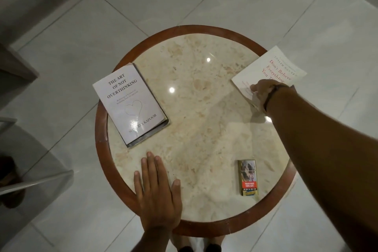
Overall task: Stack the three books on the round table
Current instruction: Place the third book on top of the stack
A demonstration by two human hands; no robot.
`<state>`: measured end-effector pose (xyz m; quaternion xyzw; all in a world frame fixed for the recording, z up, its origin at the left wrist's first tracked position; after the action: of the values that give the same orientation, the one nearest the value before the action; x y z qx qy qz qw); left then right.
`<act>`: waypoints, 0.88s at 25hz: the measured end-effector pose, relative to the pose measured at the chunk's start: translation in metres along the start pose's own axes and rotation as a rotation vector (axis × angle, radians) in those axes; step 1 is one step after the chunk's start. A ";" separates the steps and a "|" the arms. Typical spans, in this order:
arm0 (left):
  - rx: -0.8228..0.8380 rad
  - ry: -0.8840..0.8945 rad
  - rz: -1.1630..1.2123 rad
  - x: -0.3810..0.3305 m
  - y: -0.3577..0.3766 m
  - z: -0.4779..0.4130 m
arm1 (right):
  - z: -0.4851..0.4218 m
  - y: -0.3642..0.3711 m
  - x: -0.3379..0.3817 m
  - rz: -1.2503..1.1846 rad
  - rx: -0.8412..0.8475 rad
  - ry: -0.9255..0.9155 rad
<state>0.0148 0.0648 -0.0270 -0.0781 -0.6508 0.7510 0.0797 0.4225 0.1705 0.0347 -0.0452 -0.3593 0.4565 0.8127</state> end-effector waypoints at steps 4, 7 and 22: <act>-0.009 -0.011 0.008 0.000 -0.006 0.000 | -0.005 -0.001 -0.002 -0.186 -0.015 0.014; -0.037 0.007 0.022 -0.002 -0.010 0.001 | 0.007 -0.018 -0.008 -0.417 -0.145 -0.074; -0.030 -0.051 0.022 0.003 -0.003 -0.001 | 0.154 0.229 0.009 0.194 0.729 -0.370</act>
<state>0.0121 0.0665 -0.0239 -0.0671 -0.6628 0.7439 0.0535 0.1665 0.2706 0.0614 0.2944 -0.3083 0.6284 0.6507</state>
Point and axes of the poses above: each hand's wrist, its own z-axis away from the middle knuckle, its own y-axis out of the palm, x = y × z, the point moved 8 cm from there along -z, towards the middle knuckle, and after that the axes turned 12 degrees about -z, right-handed, at the moved point
